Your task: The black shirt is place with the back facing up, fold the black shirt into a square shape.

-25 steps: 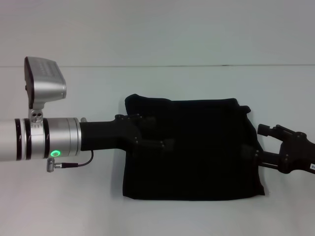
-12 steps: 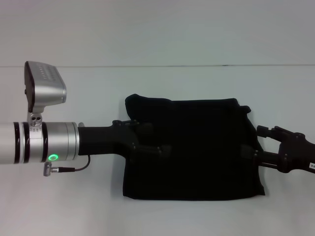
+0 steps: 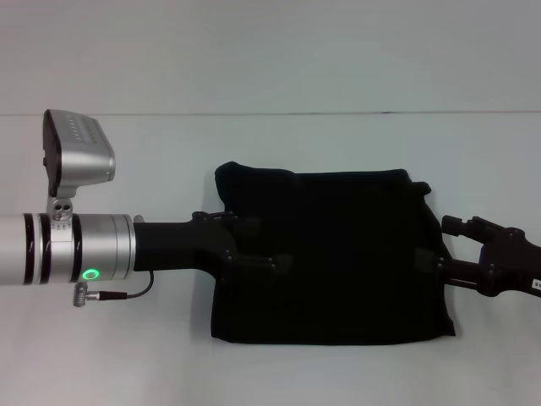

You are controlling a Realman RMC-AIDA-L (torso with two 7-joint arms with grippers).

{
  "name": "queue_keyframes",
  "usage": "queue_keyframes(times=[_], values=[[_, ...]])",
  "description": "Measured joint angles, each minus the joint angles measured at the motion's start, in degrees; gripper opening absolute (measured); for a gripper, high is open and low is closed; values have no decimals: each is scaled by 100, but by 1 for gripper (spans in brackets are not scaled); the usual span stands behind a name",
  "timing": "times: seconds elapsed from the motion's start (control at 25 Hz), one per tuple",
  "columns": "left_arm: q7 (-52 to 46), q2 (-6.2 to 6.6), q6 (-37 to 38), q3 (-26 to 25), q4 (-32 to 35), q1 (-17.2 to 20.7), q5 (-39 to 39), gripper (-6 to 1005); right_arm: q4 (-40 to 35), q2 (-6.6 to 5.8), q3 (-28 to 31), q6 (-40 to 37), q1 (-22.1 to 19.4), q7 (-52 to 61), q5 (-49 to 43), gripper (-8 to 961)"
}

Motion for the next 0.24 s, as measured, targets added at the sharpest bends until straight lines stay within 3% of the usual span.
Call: queue_keyframes(times=[0.24], values=[[0,0,-10,11,6,-20,0,939,2,0,2,56,-2,1,3,945]])
